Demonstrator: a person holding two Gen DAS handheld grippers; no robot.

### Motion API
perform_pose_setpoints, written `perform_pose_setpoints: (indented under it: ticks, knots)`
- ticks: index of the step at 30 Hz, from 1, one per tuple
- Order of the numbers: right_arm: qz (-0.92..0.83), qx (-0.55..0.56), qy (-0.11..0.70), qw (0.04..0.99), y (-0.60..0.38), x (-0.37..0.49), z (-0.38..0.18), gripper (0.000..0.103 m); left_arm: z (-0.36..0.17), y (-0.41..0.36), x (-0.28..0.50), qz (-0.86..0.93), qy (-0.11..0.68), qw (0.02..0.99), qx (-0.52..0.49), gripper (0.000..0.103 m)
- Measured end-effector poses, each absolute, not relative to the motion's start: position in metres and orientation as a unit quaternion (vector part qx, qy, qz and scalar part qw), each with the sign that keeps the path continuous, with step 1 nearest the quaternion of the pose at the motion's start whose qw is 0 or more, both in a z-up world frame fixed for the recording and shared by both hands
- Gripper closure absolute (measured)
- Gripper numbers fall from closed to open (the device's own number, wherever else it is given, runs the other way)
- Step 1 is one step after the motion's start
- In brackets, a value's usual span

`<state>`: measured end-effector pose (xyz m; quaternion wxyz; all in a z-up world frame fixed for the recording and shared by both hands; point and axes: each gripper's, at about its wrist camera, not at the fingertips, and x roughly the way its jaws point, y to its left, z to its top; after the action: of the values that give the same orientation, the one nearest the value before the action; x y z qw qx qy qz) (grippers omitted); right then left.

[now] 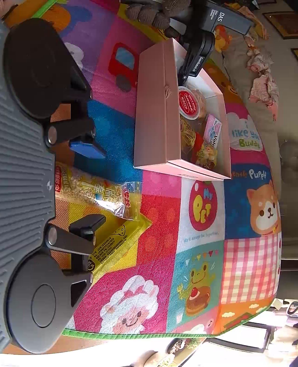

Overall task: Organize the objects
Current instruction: 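Move the right gripper back and grasp the clear cereal stick bag, then lower the cereal stick bag into the pink box and open the right gripper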

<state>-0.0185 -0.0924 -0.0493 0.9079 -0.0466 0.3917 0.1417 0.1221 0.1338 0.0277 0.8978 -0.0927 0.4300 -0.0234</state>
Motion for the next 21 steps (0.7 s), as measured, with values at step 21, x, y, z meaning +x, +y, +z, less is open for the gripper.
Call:
perform_pose_setpoints:
  ticks: [21]
  knots:
    - [0.255, -0.030, 0.406, 0.877, -0.086, -0.062, 0.043, 0.076, 0.026, 0.135, 0.119, -0.029, 0.423, 0.901, -0.089, 0.083]
